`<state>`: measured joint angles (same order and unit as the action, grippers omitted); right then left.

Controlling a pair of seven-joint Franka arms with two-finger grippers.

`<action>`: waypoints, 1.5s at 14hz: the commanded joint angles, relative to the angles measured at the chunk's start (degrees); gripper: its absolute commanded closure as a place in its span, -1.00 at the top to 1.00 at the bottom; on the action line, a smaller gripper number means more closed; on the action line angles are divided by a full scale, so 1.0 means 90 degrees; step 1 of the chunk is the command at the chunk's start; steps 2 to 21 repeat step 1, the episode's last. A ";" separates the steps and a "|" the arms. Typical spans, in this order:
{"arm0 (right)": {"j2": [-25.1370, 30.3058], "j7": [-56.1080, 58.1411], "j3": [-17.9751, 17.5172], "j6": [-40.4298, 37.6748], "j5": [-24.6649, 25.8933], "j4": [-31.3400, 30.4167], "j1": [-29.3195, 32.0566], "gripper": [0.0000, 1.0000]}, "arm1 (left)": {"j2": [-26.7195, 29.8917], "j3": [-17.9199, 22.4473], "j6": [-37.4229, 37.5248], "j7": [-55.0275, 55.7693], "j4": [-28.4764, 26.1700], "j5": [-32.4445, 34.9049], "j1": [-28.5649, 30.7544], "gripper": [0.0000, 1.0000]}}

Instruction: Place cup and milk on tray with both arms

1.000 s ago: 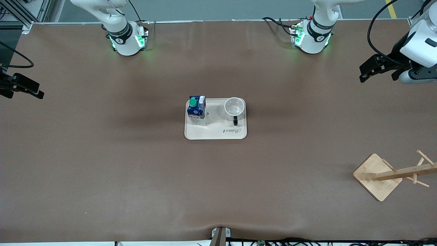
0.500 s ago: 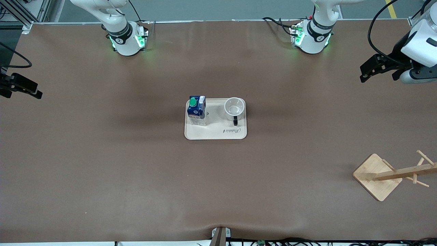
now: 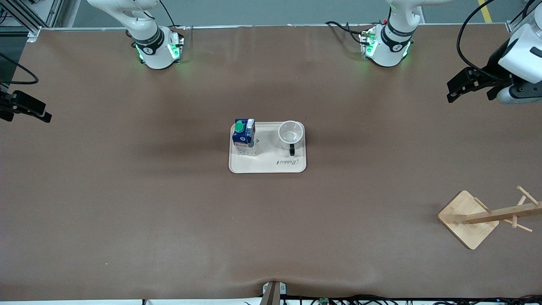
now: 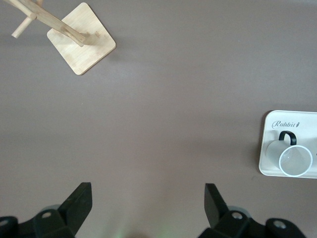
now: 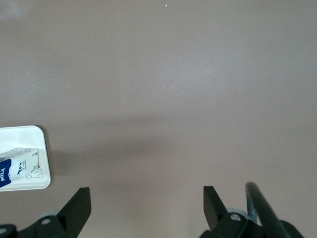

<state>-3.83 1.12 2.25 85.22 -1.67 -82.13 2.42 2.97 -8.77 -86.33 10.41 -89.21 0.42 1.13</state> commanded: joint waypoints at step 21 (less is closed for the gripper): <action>-0.0053 0.0051 -0.0045 -0.0085 -0.0039 0.0142 0.0092 1.00 | -0.0105 0.0027 0.0099 -0.0014 0.0146 -0.0047 -0.0038 1.00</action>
